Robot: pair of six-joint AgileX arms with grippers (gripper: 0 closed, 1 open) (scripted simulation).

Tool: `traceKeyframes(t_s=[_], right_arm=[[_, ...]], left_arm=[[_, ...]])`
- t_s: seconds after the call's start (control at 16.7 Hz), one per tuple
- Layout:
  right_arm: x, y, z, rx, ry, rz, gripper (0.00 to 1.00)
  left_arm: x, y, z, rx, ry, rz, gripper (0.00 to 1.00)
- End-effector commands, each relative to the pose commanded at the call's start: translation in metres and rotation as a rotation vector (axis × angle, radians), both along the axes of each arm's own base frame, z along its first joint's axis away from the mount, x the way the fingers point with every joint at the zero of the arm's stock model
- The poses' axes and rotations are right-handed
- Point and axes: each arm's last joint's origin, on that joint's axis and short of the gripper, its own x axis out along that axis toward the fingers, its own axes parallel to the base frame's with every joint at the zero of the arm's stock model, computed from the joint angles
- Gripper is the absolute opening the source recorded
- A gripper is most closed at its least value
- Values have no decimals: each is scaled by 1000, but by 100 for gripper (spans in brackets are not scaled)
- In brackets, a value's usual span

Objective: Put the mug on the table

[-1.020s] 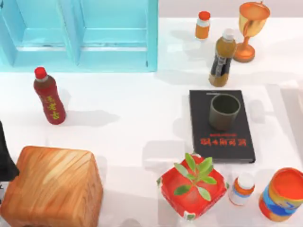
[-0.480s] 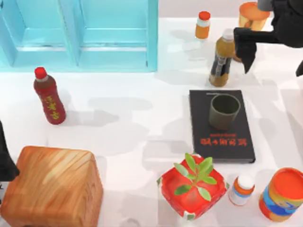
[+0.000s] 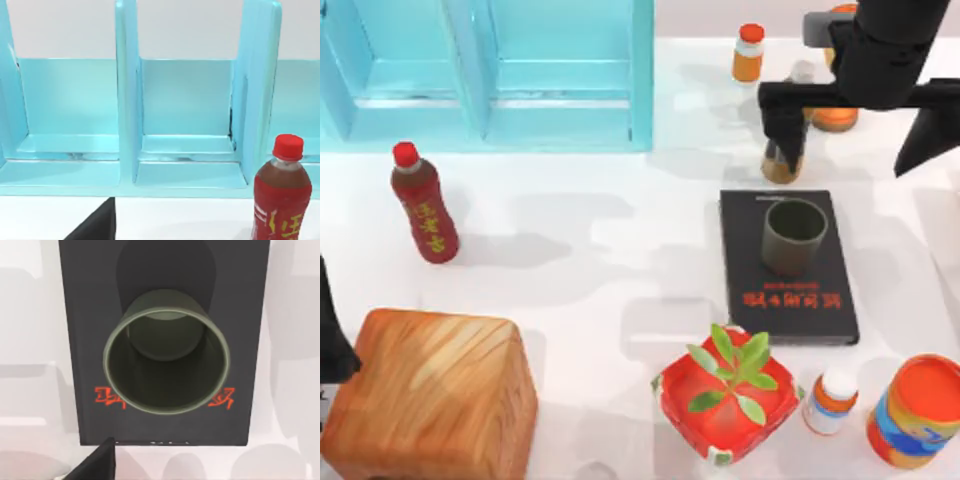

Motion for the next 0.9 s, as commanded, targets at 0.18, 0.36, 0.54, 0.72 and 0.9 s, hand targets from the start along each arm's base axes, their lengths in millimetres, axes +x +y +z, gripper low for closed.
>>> traceKeyframes(t_s=[0.18, 0.36, 0.54, 0.72, 0.9], right_arm=[[1, -2, -1, 0, -1, -3, 100], [2, 0, -19, 0, 0, 0, 100], [4, 1, -56, 2, -4, 0, 100], [1, 1, -90, 1, -2, 0, 100], [0, 1, -100, 0, 0, 0, 100]], left_arm=[[0, 0, 0, 0, 0, 0, 100], [0, 0, 0, 0, 0, 0, 100], [0, 0, 0, 0, 0, 0, 100], [0, 0, 0, 0, 0, 0, 100], [0, 0, 0, 0, 0, 0, 100]])
